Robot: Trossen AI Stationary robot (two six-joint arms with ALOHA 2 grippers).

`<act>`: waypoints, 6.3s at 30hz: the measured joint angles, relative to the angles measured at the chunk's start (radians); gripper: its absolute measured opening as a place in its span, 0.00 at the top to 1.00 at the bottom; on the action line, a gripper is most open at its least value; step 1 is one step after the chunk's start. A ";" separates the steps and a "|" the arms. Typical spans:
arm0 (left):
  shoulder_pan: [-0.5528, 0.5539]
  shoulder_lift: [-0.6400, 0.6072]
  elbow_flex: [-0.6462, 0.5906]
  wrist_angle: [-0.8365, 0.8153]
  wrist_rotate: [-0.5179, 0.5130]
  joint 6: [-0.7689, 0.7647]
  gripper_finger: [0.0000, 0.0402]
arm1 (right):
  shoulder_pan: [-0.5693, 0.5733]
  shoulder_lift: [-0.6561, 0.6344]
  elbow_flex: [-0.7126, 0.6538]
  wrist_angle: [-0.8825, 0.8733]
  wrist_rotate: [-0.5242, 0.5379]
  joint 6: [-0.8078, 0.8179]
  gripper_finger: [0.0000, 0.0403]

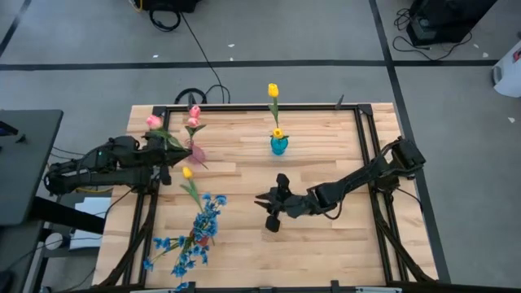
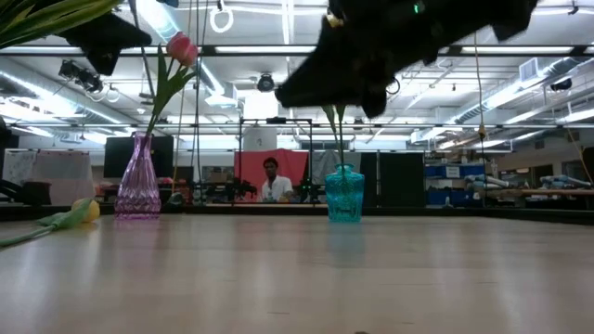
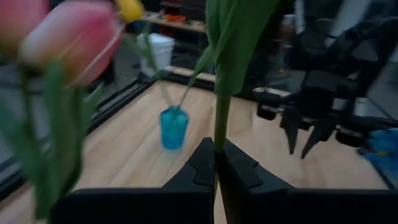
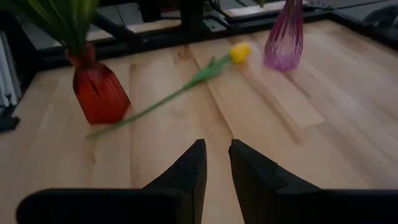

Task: Sort flowers into vase by color
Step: Put the pink tulip into the violet vase, then put the yellow tulip into the blue vase

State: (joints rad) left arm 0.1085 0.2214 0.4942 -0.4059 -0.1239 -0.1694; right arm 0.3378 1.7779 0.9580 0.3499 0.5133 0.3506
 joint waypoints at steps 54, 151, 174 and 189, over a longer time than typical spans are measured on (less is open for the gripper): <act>0.001 0.092 0.081 -0.210 -0.494 -0.043 0.97 | -0.196 -0.018 -0.087 0.044 -0.335 -0.003 0.81; 0.001 0.158 0.222 -0.190 -0.071 -0.025 0.54 | 0.138 0.857 1.099 -0.396 0.089 -0.059 0.48; 0.001 0.158 0.221 -0.191 -0.136 -0.025 0.54 | 0.040 0.855 1.097 -0.408 -0.109 -0.170 0.48; 0.001 0.158 0.221 -0.192 -0.136 -0.019 0.54 | 0.010 0.827 1.101 -0.616 -0.050 -0.072 0.49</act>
State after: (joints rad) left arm 0.1097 0.3790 0.7155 -0.5980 -0.2600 -0.1880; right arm 0.3477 2.6049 2.0586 -0.2662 0.4629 0.2786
